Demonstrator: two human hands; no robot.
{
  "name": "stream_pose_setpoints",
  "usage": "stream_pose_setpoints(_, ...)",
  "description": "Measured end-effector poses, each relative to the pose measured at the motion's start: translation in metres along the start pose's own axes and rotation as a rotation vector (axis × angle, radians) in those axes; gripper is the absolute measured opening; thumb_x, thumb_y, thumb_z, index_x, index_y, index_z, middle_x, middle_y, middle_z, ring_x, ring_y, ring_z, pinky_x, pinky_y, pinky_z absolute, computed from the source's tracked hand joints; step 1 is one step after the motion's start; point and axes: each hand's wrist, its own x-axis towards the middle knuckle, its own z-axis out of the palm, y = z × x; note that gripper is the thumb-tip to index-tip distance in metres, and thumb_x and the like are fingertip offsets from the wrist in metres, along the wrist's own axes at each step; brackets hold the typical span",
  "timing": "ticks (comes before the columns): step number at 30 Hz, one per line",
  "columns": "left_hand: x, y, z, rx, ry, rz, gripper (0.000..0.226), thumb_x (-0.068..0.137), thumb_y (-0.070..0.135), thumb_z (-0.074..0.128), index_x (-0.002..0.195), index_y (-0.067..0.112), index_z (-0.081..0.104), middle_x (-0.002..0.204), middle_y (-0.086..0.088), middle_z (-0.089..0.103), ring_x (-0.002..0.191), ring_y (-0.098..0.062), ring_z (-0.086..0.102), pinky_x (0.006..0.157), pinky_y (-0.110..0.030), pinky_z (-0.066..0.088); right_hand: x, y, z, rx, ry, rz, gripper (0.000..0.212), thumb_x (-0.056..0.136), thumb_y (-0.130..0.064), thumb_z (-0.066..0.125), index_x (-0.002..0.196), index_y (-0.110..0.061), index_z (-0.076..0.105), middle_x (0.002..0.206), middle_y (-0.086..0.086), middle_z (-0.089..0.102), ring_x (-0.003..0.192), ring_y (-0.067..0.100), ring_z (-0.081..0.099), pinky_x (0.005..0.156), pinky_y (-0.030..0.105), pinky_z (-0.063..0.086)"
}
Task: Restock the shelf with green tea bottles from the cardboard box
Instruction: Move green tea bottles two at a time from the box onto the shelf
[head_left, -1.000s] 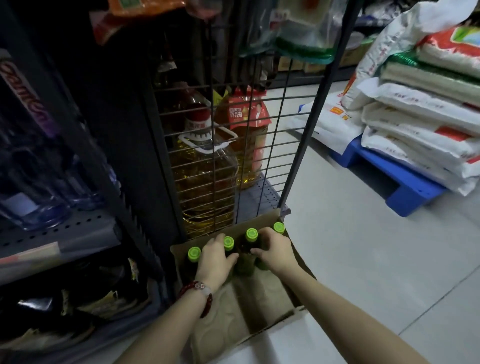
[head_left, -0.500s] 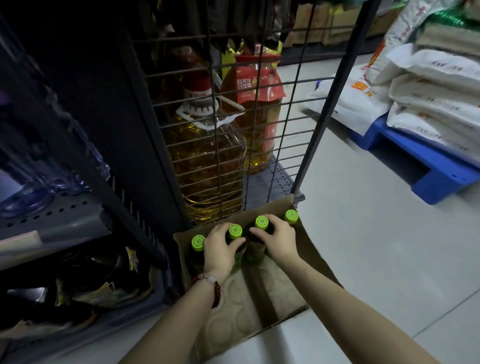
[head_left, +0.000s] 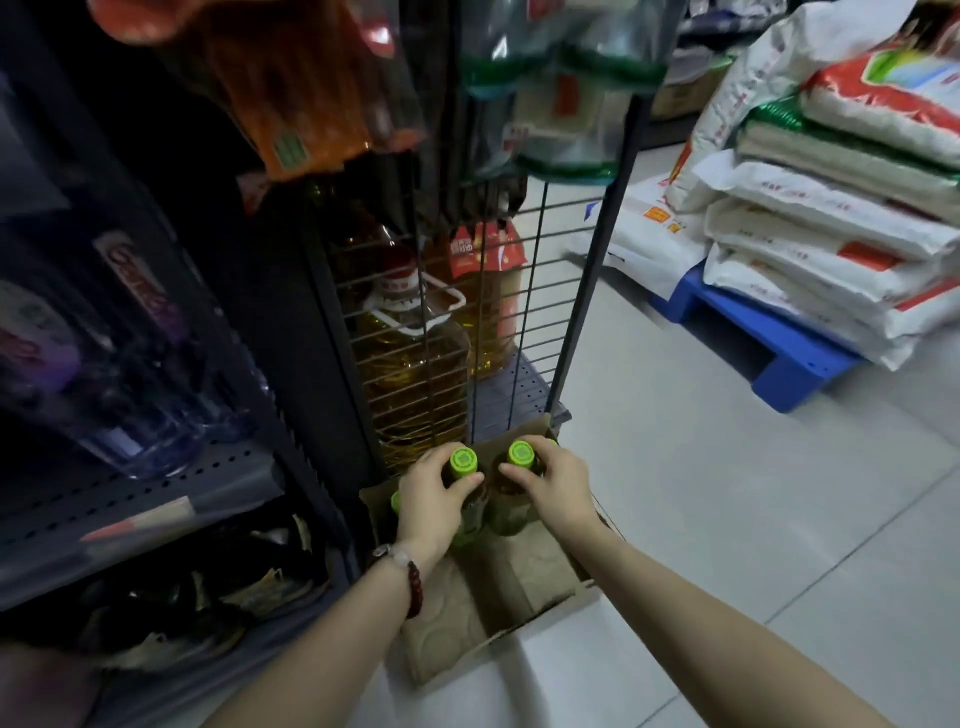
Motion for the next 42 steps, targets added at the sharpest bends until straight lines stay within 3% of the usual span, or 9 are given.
stream_pose_setpoints(8,-0.022,0.133,-0.104,-0.075,-0.019,-0.016,0.031,0.079,0.021,0.073,0.109,0.014,0.067,0.095,0.006,0.064,0.095,-0.014,0.059,0.083,-0.025,0.045,-0.030,-0.135,-0.088,0.039,0.025,0.037,0.027,0.080,-0.028,0.072,0.103,-0.017,0.067,0.094,-0.002,0.069,0.090,0.018,0.063,0.084,0.035,0.051)
stream_pose_setpoints(13,-0.033,0.226,-0.177,-0.069,-0.044,0.016,0.033,0.079,0.023,0.074,0.110,0.015,0.067,0.100,0.003,0.067,0.099,-0.013,0.061,0.082,-0.024,0.045,-0.043,-0.230,-0.152,-0.008,-0.006,-0.026,0.022,0.080,-0.027,0.073,0.096,-0.015,0.066,0.087,-0.002,0.068,0.086,0.018,0.063,0.072,0.026,0.042)
stream_pose_setpoints(18,-0.037,0.323,-0.251,-0.062,-0.027,0.058,0.032,0.079,0.023,0.073,0.109,0.013,0.067,0.095,0.008,0.062,0.100,-0.014,0.061,0.079,-0.022,0.040,-0.049,-0.333,-0.219,-0.048,-0.010,-0.092,0.025,0.081,-0.031,0.071,0.100,-0.015,0.068,0.094,0.001,0.071,0.091,0.017,0.064,0.074,0.027,0.044)
stream_pose_setpoints(25,-0.041,0.442,-0.348,-0.078,-0.033,0.153,0.026,0.079,0.023,0.073,0.103,0.014,0.069,0.088,0.008,0.063,0.092,-0.011,0.060,0.078,-0.025,0.043,-0.059,-0.460,-0.296,-0.054,0.010,-0.160,0.032,0.081,-0.036,0.070,0.103,-0.013,0.069,0.097,0.005,0.072,0.092,0.020,0.065,0.084,0.041,0.052)
stream_pose_setpoints(31,-0.050,0.510,-0.416,-0.102,-0.063,0.210,0.024,0.079,0.026,0.073,0.101,0.016,0.070,0.091,0.005,0.069,0.089,-0.014,0.064,0.081,-0.031,0.052,-0.075,-0.549,-0.345,-0.017,0.049,-0.174,0.030,0.080,-0.033,0.072,0.100,-0.011,0.070,0.094,0.006,0.073,0.090,0.021,0.066,0.084,0.042,0.053)
stream_pose_setpoints(35,-0.062,0.544,-0.455,-0.178,-0.076,0.235,0.020,0.080,0.023,0.073,0.099,0.017,0.070,0.085,0.010,0.066,0.078,0.000,0.060,0.063,-0.004,0.046,-0.088,-0.596,-0.368,-0.037,0.061,-0.230,0.027,0.080,-0.032,0.072,0.089,-0.006,0.070,0.085,0.011,0.072,0.084,0.026,0.067,0.076,0.043,0.054)
stream_pose_setpoints(37,-0.067,0.557,-0.472,-0.213,-0.080,0.241,0.018,0.080,0.022,0.073,0.097,0.015,0.070,0.086,0.008,0.067,0.077,0.000,0.059,0.057,0.000,0.044,-0.095,-0.618,-0.376,-0.042,0.072,-0.243,0.030,0.080,-0.035,0.072,0.086,-0.005,0.069,0.082,0.011,0.072,0.081,0.026,0.067,0.074,0.044,0.054)
stream_pose_setpoints(40,-0.073,0.571,-0.496,-0.276,-0.069,0.243,0.021,0.079,0.022,0.074,0.099,0.015,0.071,0.092,0.002,0.070,0.084,-0.007,0.063,0.061,-0.005,0.047,-0.105,-0.649,-0.385,-0.043,0.086,-0.253,0.027,0.081,-0.037,0.071,0.083,-0.011,0.071,0.081,0.006,0.072,0.079,0.018,0.067,0.072,0.038,0.053)
stream_pose_setpoints(42,-0.077,0.579,-0.511,-0.302,-0.060,0.247,0.016,0.078,0.023,0.074,0.093,0.020,0.071,0.092,0.000,0.072,0.086,-0.012,0.066,0.070,-0.015,0.051,-0.114,-0.669,-0.391,-0.036,0.074,-0.270,0.023,0.082,-0.038,0.070,0.073,-0.017,0.066,0.071,-0.002,0.068,0.069,0.010,0.062,0.063,0.026,0.050)
